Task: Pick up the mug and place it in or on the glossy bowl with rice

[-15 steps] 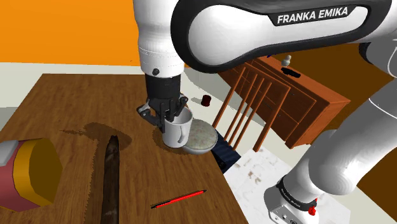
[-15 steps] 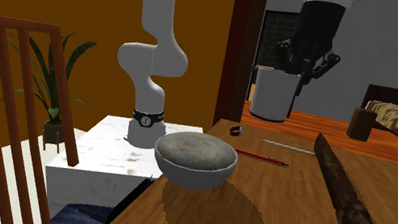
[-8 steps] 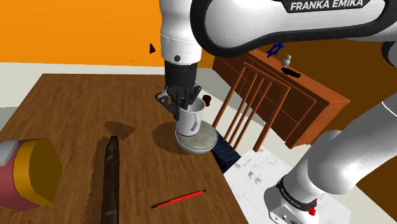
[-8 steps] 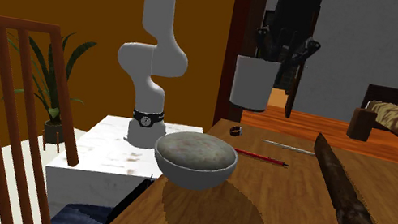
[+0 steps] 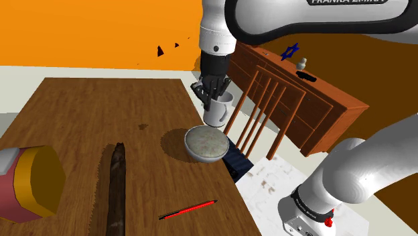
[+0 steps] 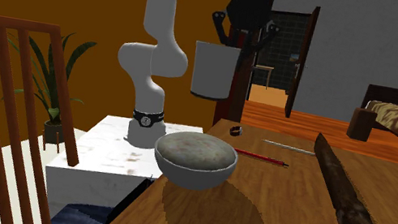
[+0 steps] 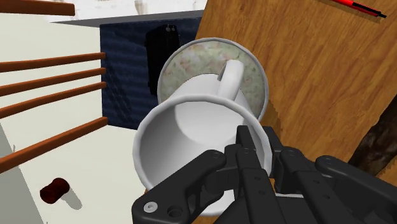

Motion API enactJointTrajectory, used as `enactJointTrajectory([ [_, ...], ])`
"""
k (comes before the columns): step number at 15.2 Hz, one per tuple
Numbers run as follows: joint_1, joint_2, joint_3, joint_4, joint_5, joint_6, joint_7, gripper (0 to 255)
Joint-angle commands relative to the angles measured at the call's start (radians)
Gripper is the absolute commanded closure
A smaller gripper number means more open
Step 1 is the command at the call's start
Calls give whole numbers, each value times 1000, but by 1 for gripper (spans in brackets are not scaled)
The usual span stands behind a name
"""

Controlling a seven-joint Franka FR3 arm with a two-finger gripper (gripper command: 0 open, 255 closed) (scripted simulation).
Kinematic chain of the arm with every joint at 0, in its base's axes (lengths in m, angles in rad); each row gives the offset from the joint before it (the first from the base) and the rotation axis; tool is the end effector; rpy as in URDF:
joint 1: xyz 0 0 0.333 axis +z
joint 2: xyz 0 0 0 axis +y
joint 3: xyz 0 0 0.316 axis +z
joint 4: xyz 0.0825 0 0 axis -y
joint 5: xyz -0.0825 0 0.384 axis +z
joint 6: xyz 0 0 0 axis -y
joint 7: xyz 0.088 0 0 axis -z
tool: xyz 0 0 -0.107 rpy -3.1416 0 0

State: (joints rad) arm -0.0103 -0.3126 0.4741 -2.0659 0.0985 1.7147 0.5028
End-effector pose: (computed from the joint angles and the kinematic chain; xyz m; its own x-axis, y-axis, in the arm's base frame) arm 0.4032 0.2349 0.5422 0.9958 -0.0827 -0.0391 -0.0797 -0.9942 0.0724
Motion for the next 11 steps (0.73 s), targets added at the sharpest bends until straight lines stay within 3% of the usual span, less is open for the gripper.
enactJointTrajectory([
  [1, -1, -8, -5, -32, 2, 25, -11, 255],
  [11, 3, 10, 10, -151, 3, 161, -4, 255],
])
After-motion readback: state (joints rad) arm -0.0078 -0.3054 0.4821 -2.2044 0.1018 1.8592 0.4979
